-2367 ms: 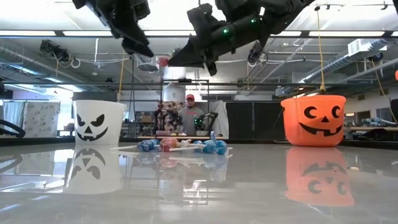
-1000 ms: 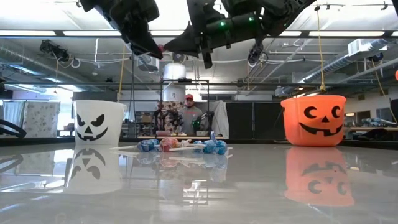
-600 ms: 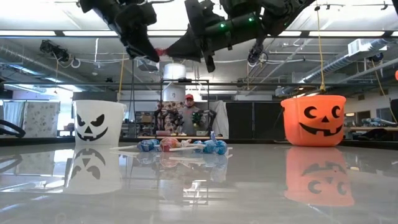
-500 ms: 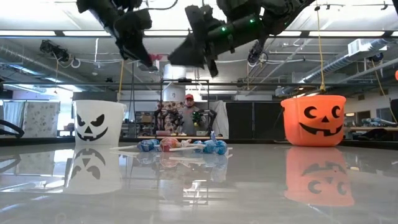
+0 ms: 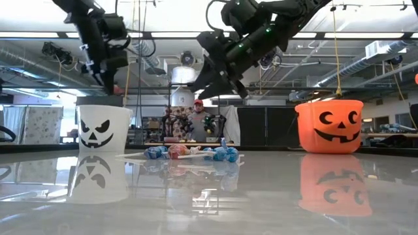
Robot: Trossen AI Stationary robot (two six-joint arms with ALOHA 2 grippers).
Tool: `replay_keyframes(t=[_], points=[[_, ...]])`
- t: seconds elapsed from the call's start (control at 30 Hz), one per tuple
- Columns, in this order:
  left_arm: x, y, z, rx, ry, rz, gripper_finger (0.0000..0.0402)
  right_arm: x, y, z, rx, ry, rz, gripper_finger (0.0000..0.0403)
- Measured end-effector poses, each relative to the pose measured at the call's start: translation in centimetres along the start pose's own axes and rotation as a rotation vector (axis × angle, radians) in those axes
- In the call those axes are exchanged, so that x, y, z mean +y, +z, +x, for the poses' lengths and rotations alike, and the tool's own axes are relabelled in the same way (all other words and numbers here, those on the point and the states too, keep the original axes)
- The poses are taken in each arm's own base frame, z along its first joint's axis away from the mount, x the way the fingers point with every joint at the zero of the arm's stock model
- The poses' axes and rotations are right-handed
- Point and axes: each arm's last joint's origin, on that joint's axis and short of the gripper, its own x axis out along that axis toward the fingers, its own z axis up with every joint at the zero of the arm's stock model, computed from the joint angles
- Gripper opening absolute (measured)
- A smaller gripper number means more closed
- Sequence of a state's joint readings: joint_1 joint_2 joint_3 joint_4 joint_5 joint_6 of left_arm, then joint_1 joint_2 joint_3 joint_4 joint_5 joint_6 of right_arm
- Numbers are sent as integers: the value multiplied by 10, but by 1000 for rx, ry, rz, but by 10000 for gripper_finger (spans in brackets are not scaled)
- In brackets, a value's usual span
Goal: Sort candy by brand, put in halloween buckets
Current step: Put the red candy into the white bucket, then put the blue candy into the white bucket
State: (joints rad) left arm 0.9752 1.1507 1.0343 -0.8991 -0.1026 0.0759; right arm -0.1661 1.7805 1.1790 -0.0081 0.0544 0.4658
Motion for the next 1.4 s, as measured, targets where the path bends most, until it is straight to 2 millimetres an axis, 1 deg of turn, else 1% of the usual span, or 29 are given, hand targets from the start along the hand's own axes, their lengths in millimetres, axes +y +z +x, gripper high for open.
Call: replay_keyframes(t=[0.17, 0.23, 0.3, 0.37, 0.47, 0.53, 0.6, 0.67, 0.73, 0.87, 0.93, 1.03, 1.13, 1.2, 1.3, 1.4], points=[[11, -14, 18, 68, 2, -56, 52, 2, -5, 4, 44, 58, -21, 161], [11, -17, 22, 80, 13, -57, 57, 6, -12, 8, 78, 88, -31, 162], [10, -16, 23, 69, 14, -58, 70, 12, -19, 15, 105, 120, -43, 163], [10, -15, 24, 69, 14, -73, 89, 16, -34, 26, 155, 132, -58, 163], [10, -15, 24, 65, 15, -83, 130, 22, -55, 43, 202, 158, -103, 163], [10, -15, 24, 71, 15, -87, 161, 28, -63, 49, 182, 158, -128, 163], [9, -16, 22, 81, 5, -107, 189, 32, -69, 53, 159, 121, -163, 163], [9, -14, 17, 89, -27, -110, 209, 32, -76, 59, 158, 90, -201, 163], [8, -11, 7, 70, -45, -105, 218, 30, -82, 64, 169, 72, -222, 163], [2, -4, -18, -22, -66, -43, 215, 24, -90, 71, 200, 54, -248, 163], [-2, -3, -30, -61, -80, -21, 209, 22, -92, 72, 219, 44, -253, 162], [-9, -5, -39, -76, -112, 13, 203, 21, -93, 72, 222, 46, -270, 156], [-18, -9, -44, -68, -160, 52, 202, 20, -95, 74, 231, 45, -290, 141], [-25, -11, -45, -55, -189, 69, 202, 20, -95, 74, 236, 48, -298, 121], [-35, -12, -47, -59, -221, 105, 202, 20, -95, 74, 238, 50, -303, 77], [-44, -12, -49, -74, -261, 155, 202, 20, -96, 74, 245, 60, -302, 20]])
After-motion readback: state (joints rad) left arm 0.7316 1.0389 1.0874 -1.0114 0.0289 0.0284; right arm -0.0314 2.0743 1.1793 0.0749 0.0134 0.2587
